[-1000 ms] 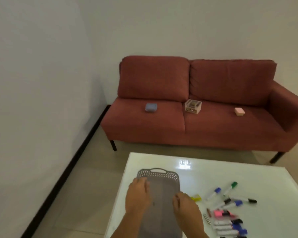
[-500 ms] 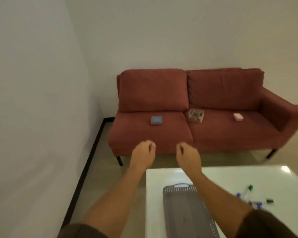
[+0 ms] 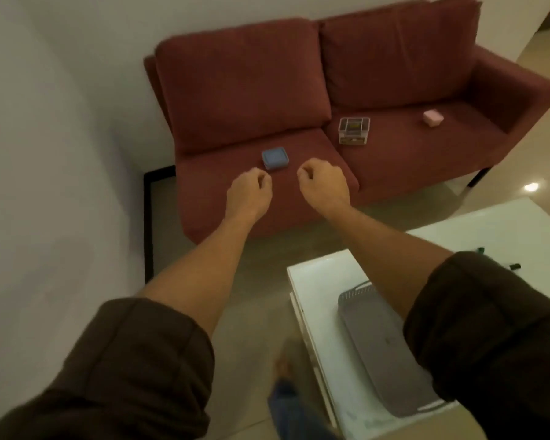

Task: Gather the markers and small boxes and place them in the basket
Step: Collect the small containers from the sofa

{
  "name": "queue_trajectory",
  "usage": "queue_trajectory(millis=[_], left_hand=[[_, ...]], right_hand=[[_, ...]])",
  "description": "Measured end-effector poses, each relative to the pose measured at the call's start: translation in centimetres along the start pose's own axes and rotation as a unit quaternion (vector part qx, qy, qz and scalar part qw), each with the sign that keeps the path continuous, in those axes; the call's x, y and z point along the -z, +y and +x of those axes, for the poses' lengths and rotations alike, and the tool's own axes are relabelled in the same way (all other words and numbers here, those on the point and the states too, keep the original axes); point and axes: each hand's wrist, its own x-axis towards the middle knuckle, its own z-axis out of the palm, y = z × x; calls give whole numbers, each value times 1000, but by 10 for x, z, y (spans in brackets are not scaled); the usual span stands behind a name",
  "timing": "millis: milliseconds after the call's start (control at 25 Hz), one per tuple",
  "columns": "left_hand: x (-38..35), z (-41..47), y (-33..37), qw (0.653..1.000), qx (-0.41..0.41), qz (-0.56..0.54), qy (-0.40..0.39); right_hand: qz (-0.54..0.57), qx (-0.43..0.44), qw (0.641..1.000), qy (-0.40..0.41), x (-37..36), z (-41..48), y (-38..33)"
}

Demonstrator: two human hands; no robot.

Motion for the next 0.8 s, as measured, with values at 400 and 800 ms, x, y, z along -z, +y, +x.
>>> queue_trajectory(millis=[400,800], left_hand=[[-160,260,-112,994,84,-49,-56],[-274,456,-190,984,138,-63,-96]], right_hand=[[-23,-107,993,-54,-196,213,77],[-62,-173,982,-35,-337,404,99]])
